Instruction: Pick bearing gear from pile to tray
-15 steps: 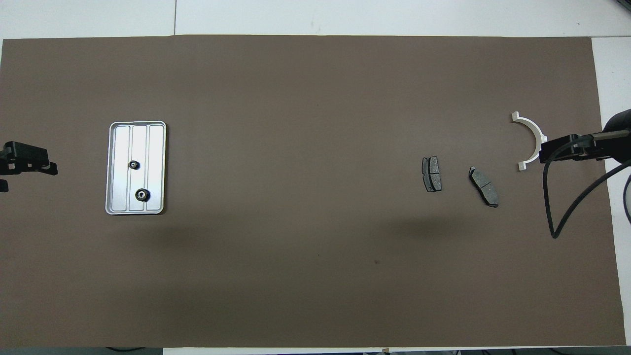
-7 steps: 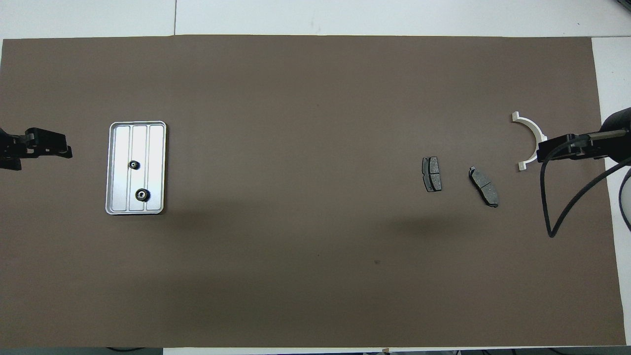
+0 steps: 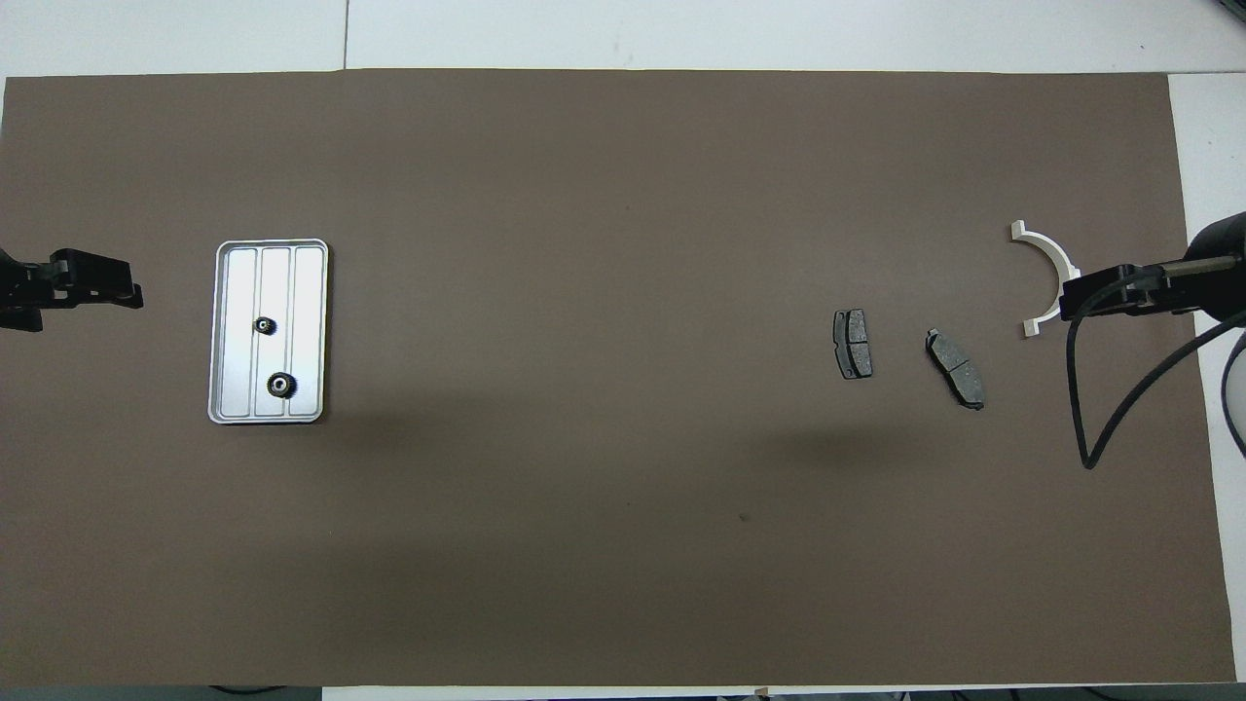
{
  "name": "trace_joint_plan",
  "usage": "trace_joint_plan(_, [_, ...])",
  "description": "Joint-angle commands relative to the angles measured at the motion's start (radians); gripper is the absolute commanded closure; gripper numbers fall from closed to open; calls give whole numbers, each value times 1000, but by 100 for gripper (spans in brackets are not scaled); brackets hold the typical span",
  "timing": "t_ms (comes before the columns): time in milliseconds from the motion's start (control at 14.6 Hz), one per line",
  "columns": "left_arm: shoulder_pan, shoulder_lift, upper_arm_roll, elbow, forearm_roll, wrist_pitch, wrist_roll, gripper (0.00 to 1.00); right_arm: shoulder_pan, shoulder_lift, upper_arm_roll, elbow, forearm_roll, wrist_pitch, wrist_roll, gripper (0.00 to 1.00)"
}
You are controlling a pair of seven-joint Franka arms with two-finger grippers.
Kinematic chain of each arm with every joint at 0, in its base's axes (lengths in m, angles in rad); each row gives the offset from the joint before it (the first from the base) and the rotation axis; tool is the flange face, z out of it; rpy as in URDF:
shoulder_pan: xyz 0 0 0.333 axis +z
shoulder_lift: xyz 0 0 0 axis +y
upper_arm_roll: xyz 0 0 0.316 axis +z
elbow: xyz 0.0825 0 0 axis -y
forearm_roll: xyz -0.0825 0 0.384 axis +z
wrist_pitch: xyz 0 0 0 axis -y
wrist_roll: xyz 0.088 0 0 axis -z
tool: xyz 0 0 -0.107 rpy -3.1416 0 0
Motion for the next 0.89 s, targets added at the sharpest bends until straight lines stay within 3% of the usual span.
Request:
trace_joint_plan(0, [-10, 6, 2, 16, 17, -22, 8, 0, -10, -27, 4, -33, 14, 26, -12, 0])
trace_joint_plan(822, [-33, 11, 2, 67, 18, -68, 10, 0, -7, -37, 4, -52, 14, 23, -13, 0])
